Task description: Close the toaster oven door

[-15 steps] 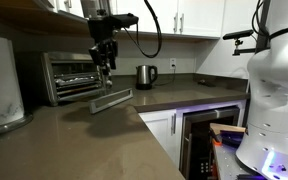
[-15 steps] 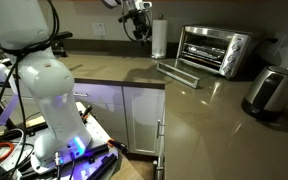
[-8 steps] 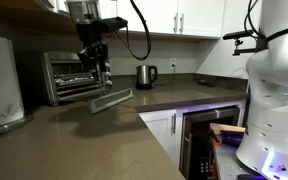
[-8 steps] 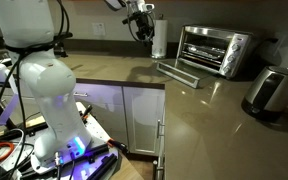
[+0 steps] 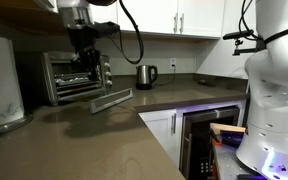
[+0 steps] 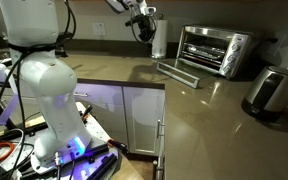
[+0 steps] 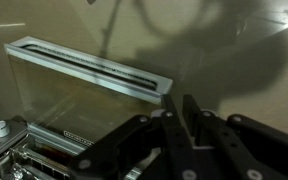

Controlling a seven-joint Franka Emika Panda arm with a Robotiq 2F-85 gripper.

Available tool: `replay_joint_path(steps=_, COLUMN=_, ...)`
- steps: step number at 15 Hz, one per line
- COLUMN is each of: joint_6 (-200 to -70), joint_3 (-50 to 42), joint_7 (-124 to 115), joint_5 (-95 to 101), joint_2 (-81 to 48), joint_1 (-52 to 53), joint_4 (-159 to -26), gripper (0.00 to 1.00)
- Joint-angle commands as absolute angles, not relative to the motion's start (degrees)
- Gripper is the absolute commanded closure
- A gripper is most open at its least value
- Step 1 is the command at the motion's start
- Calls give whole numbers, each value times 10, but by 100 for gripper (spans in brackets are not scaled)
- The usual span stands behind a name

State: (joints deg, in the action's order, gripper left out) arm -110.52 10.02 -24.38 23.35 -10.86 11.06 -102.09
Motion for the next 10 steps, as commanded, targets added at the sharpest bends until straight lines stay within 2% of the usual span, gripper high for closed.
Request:
replay_joint_path(steps=1, joint_6=-1118, joint_3=87, joint_7=-234, joint_5=242, joint_2=-131, joint_1=124, joint_4=-1000, gripper=100)
replay_joint_path(steps=10, joint_6=-1155, joint_3=68, joint_7=-219, joint_5=236, joint_2=-180, joint_1=130, joint_4=-970, gripper=100)
